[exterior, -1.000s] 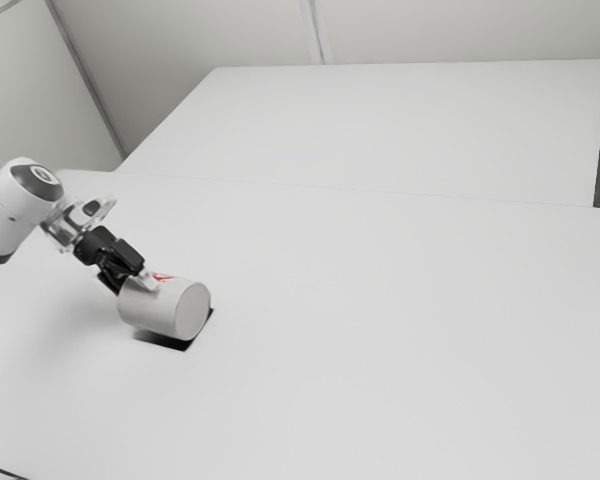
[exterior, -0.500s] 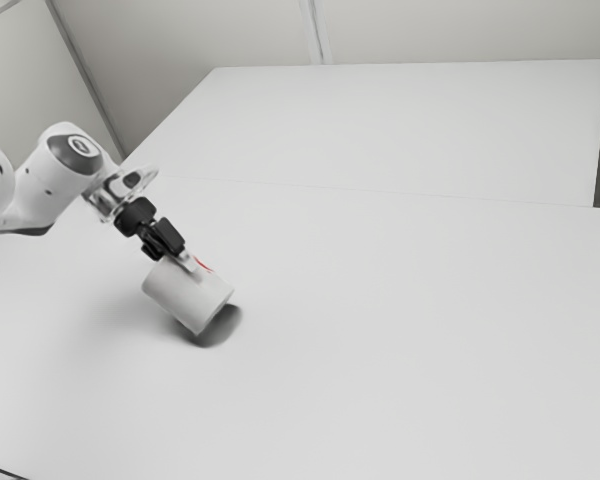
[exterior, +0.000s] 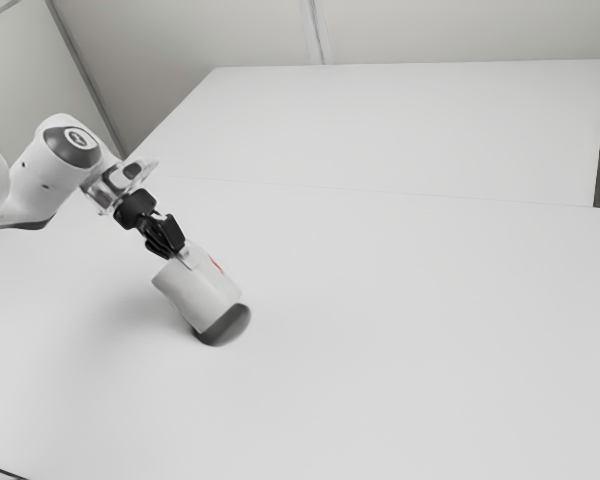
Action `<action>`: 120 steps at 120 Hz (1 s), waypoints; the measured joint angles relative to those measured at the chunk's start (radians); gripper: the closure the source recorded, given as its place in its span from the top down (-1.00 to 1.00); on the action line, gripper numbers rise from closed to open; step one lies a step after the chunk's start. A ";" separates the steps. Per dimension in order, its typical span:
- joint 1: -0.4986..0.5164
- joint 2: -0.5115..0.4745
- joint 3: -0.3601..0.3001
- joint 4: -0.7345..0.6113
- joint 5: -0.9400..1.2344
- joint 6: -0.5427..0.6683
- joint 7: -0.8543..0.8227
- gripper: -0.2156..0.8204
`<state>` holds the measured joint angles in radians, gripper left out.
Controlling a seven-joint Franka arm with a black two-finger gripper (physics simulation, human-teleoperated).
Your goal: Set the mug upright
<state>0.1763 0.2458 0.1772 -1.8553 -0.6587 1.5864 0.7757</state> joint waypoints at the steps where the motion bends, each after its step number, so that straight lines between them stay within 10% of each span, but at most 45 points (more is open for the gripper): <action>1: 0.000 0.000 0.000 0.000 0.000 0.000 -0.001 -0.90; 49: -0.066 -0.132 0.002 -0.031 0.114 0.057 -0.060 -0.93; 120: -0.352 -0.385 -0.004 -0.402 0.638 0.621 -0.179 -0.93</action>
<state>-0.1756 -0.1394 0.1729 -2.2575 -0.0203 2.2069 0.5965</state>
